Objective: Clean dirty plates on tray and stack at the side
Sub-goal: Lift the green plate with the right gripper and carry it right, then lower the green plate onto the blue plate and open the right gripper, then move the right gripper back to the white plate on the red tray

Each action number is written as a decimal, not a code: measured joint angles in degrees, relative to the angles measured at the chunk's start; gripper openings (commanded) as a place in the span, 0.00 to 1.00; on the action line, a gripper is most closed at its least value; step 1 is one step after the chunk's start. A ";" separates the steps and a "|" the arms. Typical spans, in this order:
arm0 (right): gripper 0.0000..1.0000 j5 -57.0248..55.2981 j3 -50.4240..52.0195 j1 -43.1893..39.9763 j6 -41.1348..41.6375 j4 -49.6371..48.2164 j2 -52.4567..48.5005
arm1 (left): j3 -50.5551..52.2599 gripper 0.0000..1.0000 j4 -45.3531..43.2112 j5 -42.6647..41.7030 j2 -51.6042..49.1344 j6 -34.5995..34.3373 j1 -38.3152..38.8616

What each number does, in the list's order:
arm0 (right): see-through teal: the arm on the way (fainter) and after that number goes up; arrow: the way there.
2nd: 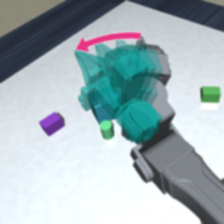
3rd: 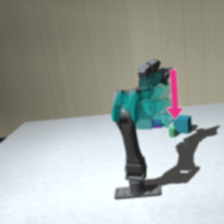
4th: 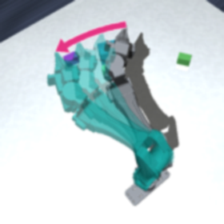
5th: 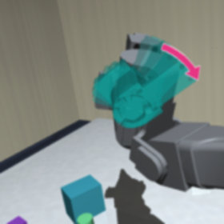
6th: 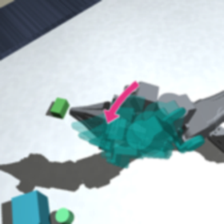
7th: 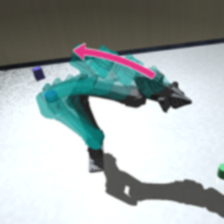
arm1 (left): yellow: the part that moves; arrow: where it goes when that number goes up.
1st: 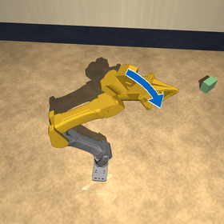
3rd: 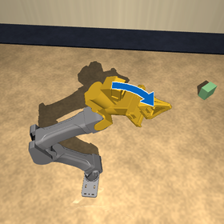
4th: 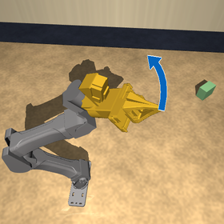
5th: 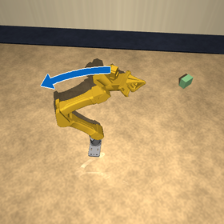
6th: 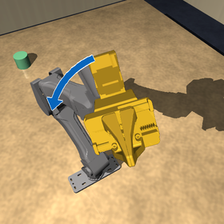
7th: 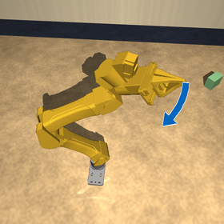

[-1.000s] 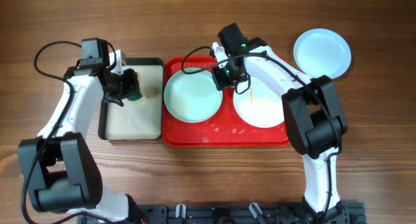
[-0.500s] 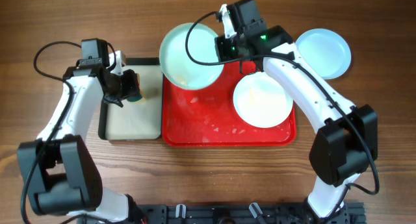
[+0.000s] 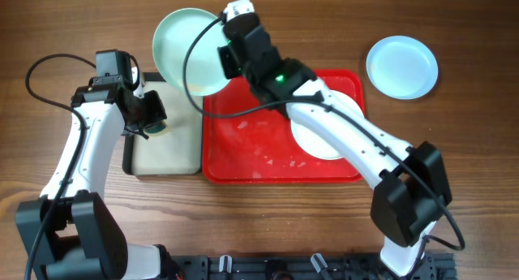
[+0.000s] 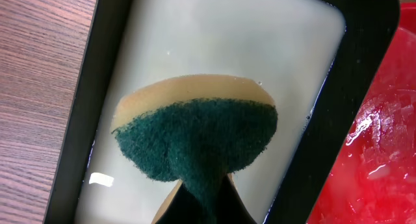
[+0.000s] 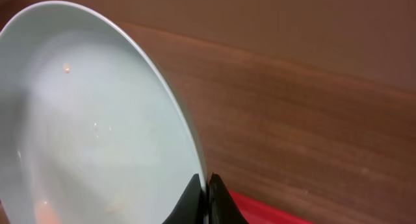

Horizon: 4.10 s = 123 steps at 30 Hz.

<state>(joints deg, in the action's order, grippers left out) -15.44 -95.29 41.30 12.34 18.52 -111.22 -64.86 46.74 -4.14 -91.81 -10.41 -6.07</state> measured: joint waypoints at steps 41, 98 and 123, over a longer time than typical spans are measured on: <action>0.04 -16.63 0.00 13.05 -54.93 -24.59 0.00 | 0.00 0.04 -0.04 0.07 0.00 -0.24 0.00; 0.53 18.67 -0.11 -62.93 0.94 24.90 -9.44 | 0.00 0.04 -0.63 0.00 0.00 -0.42 0.00; 0.59 25.55 -0.22 -14.95 -1.36 39.10 -2.99 | 0.00 0.04 -0.66 0.00 0.00 -0.42 0.02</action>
<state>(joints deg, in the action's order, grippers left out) 10.11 -95.50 26.35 10.98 57.63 -114.21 -64.86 46.09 -4.14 -91.81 -10.83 -6.04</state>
